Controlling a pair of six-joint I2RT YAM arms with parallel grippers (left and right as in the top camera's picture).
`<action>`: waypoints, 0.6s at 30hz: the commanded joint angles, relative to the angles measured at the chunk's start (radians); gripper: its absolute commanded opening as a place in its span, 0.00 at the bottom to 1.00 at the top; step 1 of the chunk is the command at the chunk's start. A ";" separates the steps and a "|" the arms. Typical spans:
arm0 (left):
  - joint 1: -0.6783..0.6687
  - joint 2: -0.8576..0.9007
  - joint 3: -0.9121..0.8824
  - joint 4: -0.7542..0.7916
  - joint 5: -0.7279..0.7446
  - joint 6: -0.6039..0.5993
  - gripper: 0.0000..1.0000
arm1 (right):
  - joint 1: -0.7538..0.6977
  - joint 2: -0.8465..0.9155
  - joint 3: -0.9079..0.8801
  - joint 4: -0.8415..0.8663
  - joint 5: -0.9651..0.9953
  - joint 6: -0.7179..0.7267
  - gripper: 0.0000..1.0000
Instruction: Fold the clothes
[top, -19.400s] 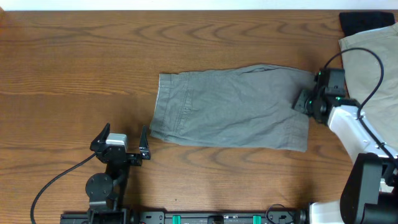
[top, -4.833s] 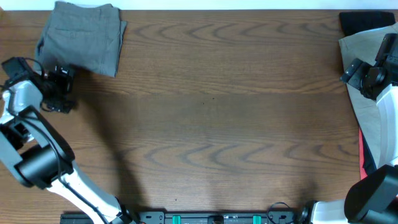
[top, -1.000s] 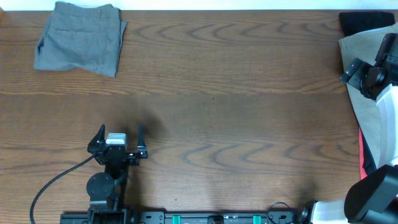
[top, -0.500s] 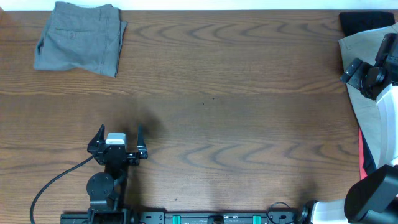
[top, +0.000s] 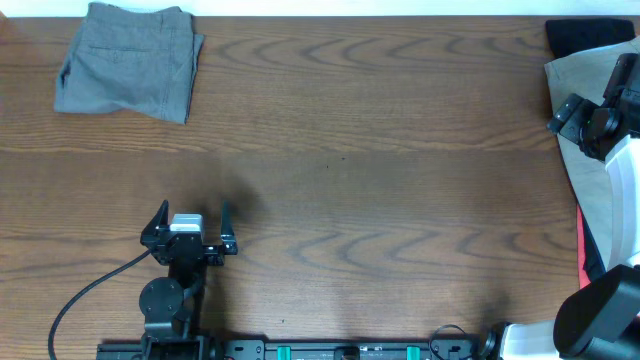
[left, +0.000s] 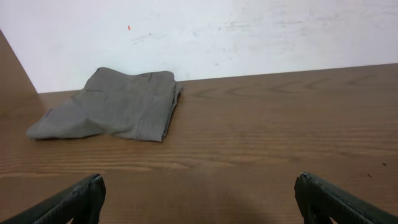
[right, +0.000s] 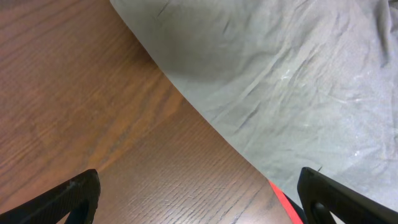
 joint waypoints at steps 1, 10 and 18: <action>0.006 -0.007 -0.021 -0.027 -0.008 0.017 0.98 | 0.005 -0.002 0.013 -0.001 0.007 -0.012 0.99; 0.006 -0.007 -0.021 -0.027 -0.008 0.017 0.98 | 0.061 -0.223 0.013 -0.010 0.007 -0.012 0.99; 0.006 -0.007 -0.021 -0.027 -0.008 0.017 0.98 | 0.202 -0.539 0.013 -0.010 0.007 -0.012 0.99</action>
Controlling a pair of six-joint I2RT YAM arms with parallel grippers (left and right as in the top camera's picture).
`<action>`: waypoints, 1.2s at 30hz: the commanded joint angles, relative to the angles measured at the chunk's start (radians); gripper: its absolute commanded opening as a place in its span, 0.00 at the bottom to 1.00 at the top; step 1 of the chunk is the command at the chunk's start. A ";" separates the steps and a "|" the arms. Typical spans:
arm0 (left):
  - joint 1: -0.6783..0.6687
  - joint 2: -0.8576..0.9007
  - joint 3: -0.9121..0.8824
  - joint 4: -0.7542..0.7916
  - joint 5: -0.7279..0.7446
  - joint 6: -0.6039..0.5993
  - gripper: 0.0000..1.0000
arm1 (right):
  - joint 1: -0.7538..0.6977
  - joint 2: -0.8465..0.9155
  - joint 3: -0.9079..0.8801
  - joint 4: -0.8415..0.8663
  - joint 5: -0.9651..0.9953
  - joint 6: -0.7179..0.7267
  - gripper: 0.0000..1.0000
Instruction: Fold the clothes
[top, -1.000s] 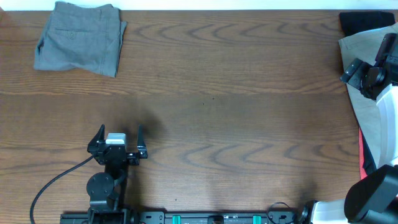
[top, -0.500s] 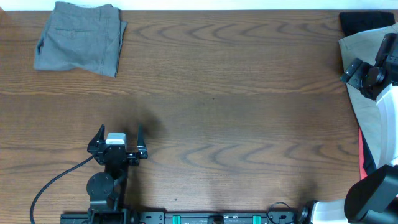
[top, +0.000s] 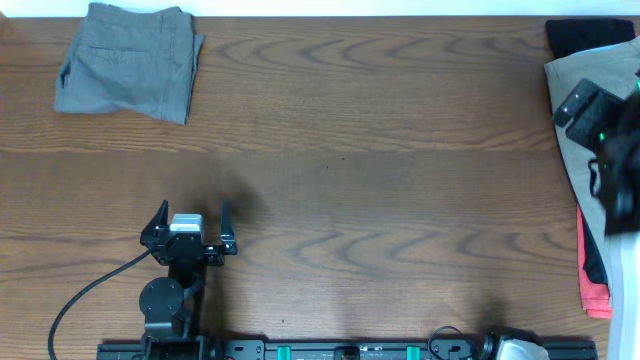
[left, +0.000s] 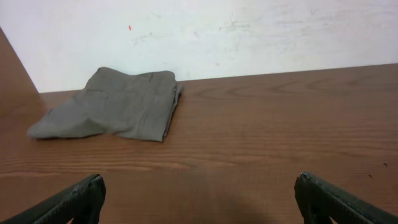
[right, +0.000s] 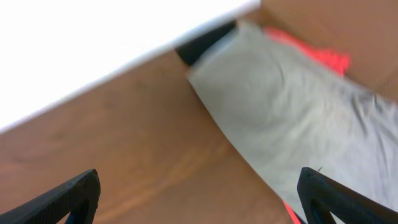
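Folded grey shorts (top: 125, 60) lie at the table's far left corner and show ahead in the left wrist view (left: 118, 112). A loose pale grey garment (top: 565, 100) tops a pile at the right edge, over a black piece (top: 585, 35) and a red one (top: 592, 285). My left gripper (top: 192, 212) rests open near the front left, nothing between its fingers (left: 74, 199). My right arm (top: 600, 130) is blurred above the pile. Its gripper (right: 199, 194) is open and empty, looking at the grey garment (right: 292, 118) from some height.
Brown wooden table (top: 380, 170) with a white wall behind it. A black cable (top: 85, 295) runs from the left arm's base along the front left. The pile hangs past the table's right edge.
My right gripper was close over the pale grey garment. Now it is farther off, and its camera takes in the whole pile and the table's far edge. The left arm has not moved.
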 joint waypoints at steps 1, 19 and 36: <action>0.006 -0.007 -0.021 -0.027 -0.005 0.017 0.98 | 0.066 -0.105 0.009 -0.005 0.007 -0.012 0.99; 0.006 -0.007 -0.021 -0.027 -0.005 0.017 0.98 | 0.169 -0.634 -0.078 -0.182 0.033 -0.023 0.99; 0.006 -0.007 -0.021 -0.027 -0.005 0.017 0.98 | 0.219 -1.086 -1.006 0.474 -0.120 -0.024 0.99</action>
